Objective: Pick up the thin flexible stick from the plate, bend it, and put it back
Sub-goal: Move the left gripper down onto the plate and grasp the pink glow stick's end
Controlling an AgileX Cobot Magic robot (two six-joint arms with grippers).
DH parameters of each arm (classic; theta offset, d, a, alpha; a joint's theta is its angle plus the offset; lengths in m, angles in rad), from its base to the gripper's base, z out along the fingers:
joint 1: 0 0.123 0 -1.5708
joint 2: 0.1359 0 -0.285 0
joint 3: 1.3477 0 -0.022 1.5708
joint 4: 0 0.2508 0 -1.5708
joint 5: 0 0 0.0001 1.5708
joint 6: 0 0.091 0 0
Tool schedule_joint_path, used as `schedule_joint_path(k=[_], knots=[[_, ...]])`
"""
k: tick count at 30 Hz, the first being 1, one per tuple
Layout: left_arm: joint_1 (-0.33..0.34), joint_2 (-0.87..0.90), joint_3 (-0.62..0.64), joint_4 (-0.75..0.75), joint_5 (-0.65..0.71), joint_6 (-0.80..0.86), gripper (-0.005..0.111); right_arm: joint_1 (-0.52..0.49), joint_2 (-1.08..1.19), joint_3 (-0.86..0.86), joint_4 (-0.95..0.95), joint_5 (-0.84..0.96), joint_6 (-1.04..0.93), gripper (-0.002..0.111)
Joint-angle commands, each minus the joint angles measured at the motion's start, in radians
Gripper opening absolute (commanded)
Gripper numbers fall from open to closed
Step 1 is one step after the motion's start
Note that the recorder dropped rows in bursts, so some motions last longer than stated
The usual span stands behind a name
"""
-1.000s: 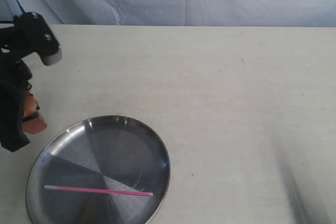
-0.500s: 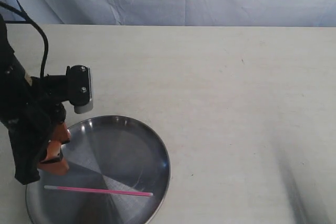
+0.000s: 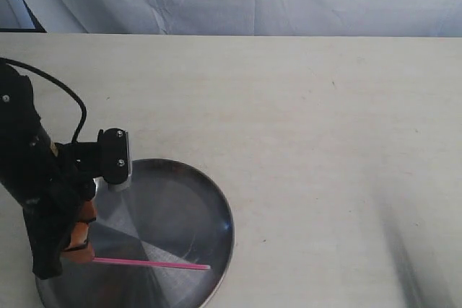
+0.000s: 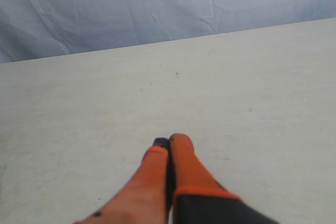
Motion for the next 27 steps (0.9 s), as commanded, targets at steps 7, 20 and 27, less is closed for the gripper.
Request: schedule_joint_path(k=[7, 20, 27], knots=[[-0.005, 0.025, 0.028, -0.001, -0.084, 0.003, 0.055, -0.003, -0.006, 0.005, -0.001, -0.011, -0.003, 0.000], [-0.105, 0.116, 0.063, 0.076, -0.109, -0.011, 0.055, -0.003, -0.006, 0.005, -0.001, -0.011, -0.003, 0.000], [-0.116, 0.155, 0.063, 0.113, -0.139, -0.050, 0.055, -0.003, -0.006, 0.005, -0.001, -0.011, -0.003, 0.000]])
